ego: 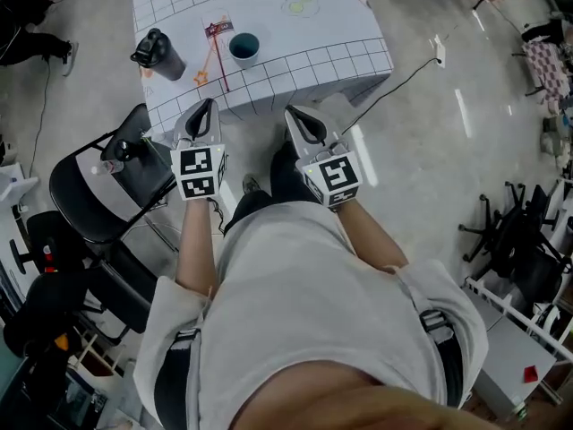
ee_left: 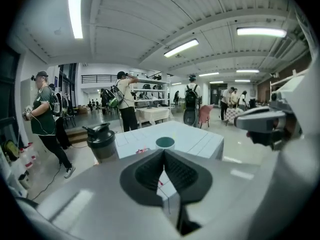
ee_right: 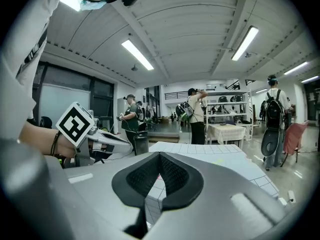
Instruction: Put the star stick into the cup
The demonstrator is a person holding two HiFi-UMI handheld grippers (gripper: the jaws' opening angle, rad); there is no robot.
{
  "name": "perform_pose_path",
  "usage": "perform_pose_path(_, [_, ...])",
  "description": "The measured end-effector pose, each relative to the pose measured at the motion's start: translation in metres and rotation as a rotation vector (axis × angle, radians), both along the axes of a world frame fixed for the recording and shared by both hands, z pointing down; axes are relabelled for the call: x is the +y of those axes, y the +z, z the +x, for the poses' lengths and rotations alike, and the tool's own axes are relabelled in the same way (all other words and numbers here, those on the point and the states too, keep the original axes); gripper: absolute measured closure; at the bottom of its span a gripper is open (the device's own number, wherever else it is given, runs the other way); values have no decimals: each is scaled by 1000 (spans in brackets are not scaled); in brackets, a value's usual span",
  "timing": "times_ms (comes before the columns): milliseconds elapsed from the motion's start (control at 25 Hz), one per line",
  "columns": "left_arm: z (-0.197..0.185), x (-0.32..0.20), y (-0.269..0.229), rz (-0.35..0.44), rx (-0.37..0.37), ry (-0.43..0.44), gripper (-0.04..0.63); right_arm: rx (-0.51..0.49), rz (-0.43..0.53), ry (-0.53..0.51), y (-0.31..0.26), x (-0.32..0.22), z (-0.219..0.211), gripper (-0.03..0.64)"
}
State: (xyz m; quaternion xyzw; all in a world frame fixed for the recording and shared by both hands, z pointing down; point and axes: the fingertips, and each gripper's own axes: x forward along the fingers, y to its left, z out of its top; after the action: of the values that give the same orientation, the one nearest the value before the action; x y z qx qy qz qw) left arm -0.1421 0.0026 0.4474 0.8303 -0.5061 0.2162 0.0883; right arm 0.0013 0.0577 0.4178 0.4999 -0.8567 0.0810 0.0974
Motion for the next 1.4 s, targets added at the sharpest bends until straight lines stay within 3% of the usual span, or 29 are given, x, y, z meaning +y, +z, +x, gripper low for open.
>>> perform_pose_path(280, [20,-77,18,-62,-80,-65,592,-28,-16,-117,10,-84,35,617])
perform_pose_path(480, [28,-114,46,-199,-208,-88,592,-29,-28,-220,12,-130,58,617])
perform_pose_path(640, [27,-144,72,-283,-291,-99,592,-41,-55,-241,22,-161,88,617])
perform_pose_path(920, [4,-177,128,-463,-437,-89,592,-56,-130,-182,48,-176,124,617])
perform_pose_path(1000, [2,-185,140,-493,-446,-73,591,-54,-140,-157,50,-177,130,617])
perform_pose_path(1120, [-1,-190,159,-532,-468,-32,531,-54,-150,-106,50,-173,136,617])
perform_pose_path(1400, [-6,-193,196,-624,-494,33,528,-52,-169,9,51,-163,139,617])
